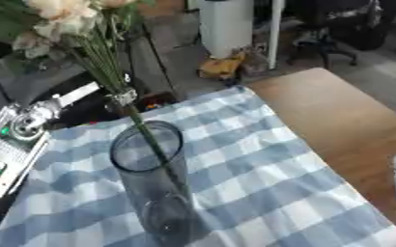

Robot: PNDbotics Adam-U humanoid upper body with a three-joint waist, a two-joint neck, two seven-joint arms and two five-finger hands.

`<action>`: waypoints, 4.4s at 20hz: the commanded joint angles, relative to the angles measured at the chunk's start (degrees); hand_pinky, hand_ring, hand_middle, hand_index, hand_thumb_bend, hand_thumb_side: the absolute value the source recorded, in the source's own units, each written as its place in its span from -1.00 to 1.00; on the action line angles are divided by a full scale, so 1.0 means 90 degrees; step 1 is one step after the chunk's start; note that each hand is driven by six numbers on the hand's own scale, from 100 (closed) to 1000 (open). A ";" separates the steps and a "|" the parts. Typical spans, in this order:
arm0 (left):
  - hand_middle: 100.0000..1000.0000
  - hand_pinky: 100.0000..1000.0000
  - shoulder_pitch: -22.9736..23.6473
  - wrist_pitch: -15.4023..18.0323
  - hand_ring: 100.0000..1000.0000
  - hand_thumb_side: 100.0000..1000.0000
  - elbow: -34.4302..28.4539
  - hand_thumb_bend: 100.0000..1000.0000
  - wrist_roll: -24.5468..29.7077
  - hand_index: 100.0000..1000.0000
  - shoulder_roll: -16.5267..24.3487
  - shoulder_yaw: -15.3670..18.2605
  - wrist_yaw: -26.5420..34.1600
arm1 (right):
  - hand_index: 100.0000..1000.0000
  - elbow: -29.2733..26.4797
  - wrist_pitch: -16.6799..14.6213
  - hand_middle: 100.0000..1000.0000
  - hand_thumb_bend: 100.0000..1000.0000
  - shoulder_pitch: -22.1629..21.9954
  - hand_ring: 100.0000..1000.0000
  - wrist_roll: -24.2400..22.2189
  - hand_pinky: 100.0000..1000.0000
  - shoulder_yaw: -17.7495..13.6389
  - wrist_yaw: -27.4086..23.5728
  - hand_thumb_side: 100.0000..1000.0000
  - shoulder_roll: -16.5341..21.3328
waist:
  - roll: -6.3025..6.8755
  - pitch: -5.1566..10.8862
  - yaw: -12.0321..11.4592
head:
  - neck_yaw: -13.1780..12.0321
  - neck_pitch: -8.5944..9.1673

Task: Arrange flowers into the vase.

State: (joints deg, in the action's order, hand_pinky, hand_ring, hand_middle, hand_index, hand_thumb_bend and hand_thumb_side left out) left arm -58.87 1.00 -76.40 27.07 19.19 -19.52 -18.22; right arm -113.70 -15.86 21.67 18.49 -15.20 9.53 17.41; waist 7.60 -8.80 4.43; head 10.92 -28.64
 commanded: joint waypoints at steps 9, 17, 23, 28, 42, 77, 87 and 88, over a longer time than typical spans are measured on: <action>0.46 -0.31 -0.0128 -0.0010 0.44 1.00 -0.0199 -1.00 0.0461 0.63 0.0250 0.0086 0.0031 | 0.58 -0.0099 0.0035 -0.06 -1.00 0.0056 0.65 0.0034 0.62 -0.0045 0.0086 0.50 0.0091 | -0.0051 0.0118 -0.0001 | -0.0013 0.0053; 0.54 -0.18 -0.0093 -0.0042 0.52 1.00 -0.0192 -0.95 0.0842 0.80 0.0282 0.0103 0.0260 | 0.58 -0.0099 0.0037 -0.06 -1.00 0.0064 0.65 0.0042 0.62 -0.0040 0.0078 0.51 0.0087 | -0.0052 0.0115 -0.0012 | -0.0030 0.0063; 0.60 -0.08 -0.0063 0.0005 0.58 1.00 -0.0188 -0.69 0.1175 1.00 0.0300 0.0116 0.0370 | 0.58 -0.0099 0.0041 -0.06 -1.00 0.0066 0.65 0.0044 0.62 -0.0038 0.0067 0.53 0.0087 | -0.0048 0.0116 -0.0016 | -0.0032 0.0044; 0.62 -0.04 -0.0026 0.0022 0.60 1.00 -0.0168 -0.62 0.1398 1.00 0.0334 0.0143 0.0542 | 0.58 -0.0099 0.0053 -0.06 -1.00 0.0070 0.65 0.0055 0.62 -0.0037 0.0062 0.53 0.0082 | -0.0040 0.0125 -0.0028 | -0.0026 0.0059; 0.80 0.19 0.0102 0.0181 0.76 1.00 -0.0195 -0.36 0.1882 1.00 0.0471 0.0247 0.0778 | 0.58 -0.0099 0.0091 -0.06 -1.00 0.0071 0.65 0.0107 0.62 -0.0042 0.0048 0.54 0.0074 | -0.0047 0.0150 -0.0051 | 0.0005 0.0093; 0.95 0.44 0.0453 0.0364 0.92 1.00 -0.0402 -0.01 0.1926 1.00 0.0886 0.0508 0.0544 | 0.58 -0.0099 0.0101 -0.07 -1.00 0.0062 0.66 0.0144 0.62 -0.0061 0.0038 0.55 0.0090 | -0.0078 0.0111 -0.0077 | 0.0039 0.0157; 0.95 0.44 0.0594 0.0388 0.91 1.00 -0.0375 0.01 0.1974 1.00 0.1047 0.0559 0.0540 | 0.58 -0.0099 0.0104 -0.07 -1.00 0.0070 0.66 0.0166 0.62 -0.0063 0.0036 0.55 0.0097 | -0.0075 0.0099 -0.0093 | 0.0055 0.0171; 0.96 0.44 0.0610 0.0390 0.91 1.00 -0.0374 0.00 0.1992 1.00 0.1067 0.0564 0.0543 | 0.58 -0.0099 0.0104 -0.07 -1.00 0.0071 0.66 0.0168 0.62 -0.0063 0.0037 0.55 0.0098 | -0.0074 0.0098 -0.0096 | 0.0057 0.0172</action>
State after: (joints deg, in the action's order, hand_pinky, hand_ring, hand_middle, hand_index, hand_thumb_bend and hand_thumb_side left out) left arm -52.63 4.46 -79.19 44.79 26.70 -15.43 -13.37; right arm -113.70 -14.96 21.67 19.84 -15.52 9.53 17.41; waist 7.47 -8.64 3.71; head 11.25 -27.62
